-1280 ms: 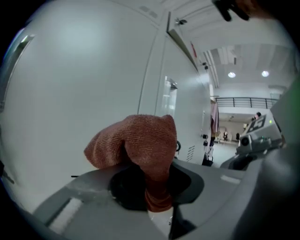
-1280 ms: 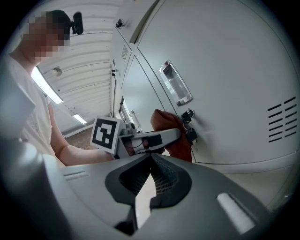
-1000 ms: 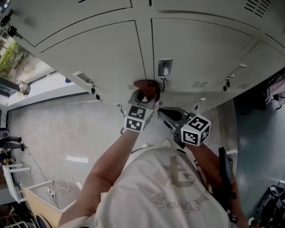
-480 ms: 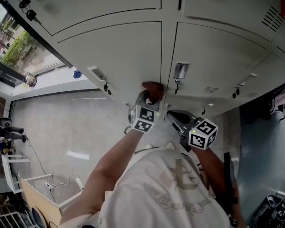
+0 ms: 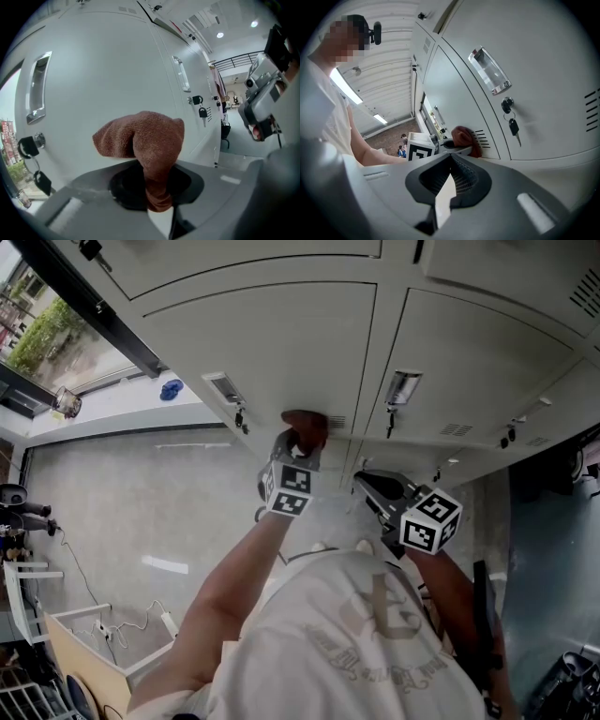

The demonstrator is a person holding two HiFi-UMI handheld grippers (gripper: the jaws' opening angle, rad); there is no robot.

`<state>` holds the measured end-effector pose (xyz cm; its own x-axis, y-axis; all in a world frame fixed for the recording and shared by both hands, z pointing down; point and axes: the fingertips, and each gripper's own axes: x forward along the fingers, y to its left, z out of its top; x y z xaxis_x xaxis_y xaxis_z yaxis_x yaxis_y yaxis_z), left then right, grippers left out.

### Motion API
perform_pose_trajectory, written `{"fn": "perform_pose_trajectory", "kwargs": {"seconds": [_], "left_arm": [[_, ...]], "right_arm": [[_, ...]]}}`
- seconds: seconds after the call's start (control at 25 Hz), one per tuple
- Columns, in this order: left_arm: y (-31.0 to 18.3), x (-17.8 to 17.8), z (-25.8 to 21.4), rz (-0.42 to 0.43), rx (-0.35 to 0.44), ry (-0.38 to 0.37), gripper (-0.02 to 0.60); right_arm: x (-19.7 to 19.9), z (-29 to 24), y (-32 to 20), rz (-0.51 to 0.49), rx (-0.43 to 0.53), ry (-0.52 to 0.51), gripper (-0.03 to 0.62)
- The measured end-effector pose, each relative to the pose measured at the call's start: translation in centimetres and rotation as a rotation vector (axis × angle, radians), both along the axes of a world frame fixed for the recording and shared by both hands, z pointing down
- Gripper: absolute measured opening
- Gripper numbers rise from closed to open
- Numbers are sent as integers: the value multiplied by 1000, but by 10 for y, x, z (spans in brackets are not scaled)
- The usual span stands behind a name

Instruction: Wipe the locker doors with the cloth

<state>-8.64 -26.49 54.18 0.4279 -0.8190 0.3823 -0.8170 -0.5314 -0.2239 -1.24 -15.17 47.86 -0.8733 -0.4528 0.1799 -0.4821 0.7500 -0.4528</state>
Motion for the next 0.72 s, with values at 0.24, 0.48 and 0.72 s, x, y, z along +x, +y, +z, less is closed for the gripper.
{"fn": "perform_pose_trajectory", "kwargs": {"seconds": [0.24,0.48,0.72], "left_arm": [[-1,-45,10,-61,-31,3,81],[-3,-97,17,-121,-48,-33,81],[-3,-140,25,-186,-74,-61,83]], "right_arm": [[-12,1,2,3,-4,5,8],[-26,1,3,-1,-1,2,8],[-40,1,6,-6,-1,0,8]]}}
